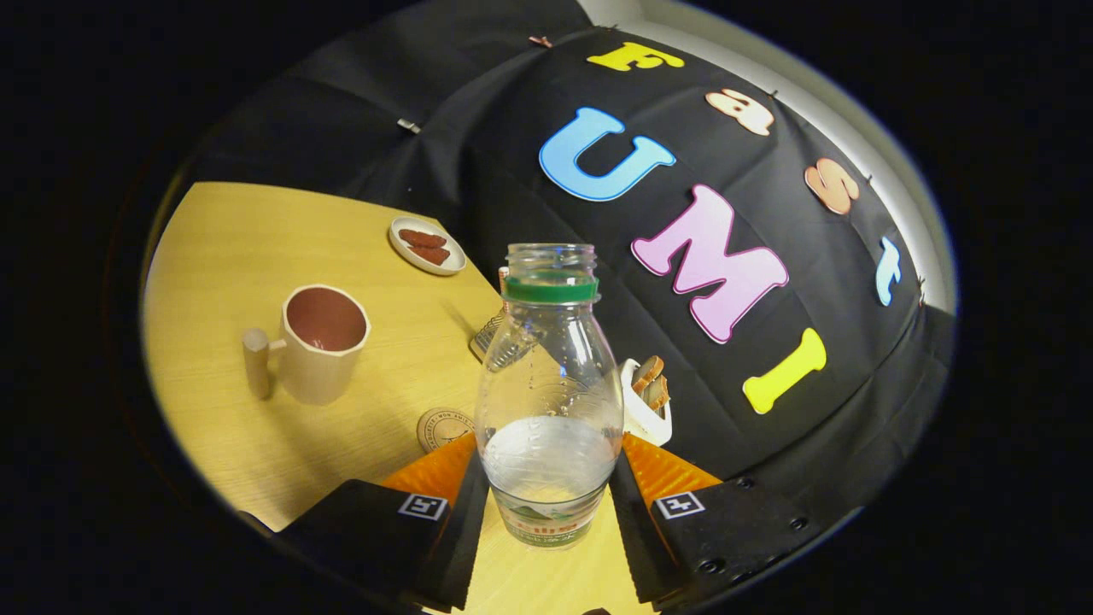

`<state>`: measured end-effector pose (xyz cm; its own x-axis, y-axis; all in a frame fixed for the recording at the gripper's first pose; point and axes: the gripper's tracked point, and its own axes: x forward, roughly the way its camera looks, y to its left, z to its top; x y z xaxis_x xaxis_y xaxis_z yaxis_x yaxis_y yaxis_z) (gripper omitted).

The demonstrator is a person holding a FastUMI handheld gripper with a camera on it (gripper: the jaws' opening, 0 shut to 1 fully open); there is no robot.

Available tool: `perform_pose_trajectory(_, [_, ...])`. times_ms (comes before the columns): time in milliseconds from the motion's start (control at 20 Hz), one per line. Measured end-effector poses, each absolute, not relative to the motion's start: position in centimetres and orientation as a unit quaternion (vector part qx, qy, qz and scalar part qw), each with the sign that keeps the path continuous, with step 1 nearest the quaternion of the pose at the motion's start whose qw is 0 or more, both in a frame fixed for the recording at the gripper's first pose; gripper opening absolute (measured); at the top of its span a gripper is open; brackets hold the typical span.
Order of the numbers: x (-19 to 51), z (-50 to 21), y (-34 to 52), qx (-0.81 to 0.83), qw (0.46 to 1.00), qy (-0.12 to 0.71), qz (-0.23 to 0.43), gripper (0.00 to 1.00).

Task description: Take the bottle from table, then pour the juice into the cup, finally place the bottle on the coaster

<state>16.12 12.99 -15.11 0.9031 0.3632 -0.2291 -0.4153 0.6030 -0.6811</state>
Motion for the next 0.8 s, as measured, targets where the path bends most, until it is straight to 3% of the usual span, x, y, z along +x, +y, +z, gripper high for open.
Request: perform_pose_trajectory(800, [16.2,-19.4,18.8,-0.562,0.793,0.009,0.236,0.73])
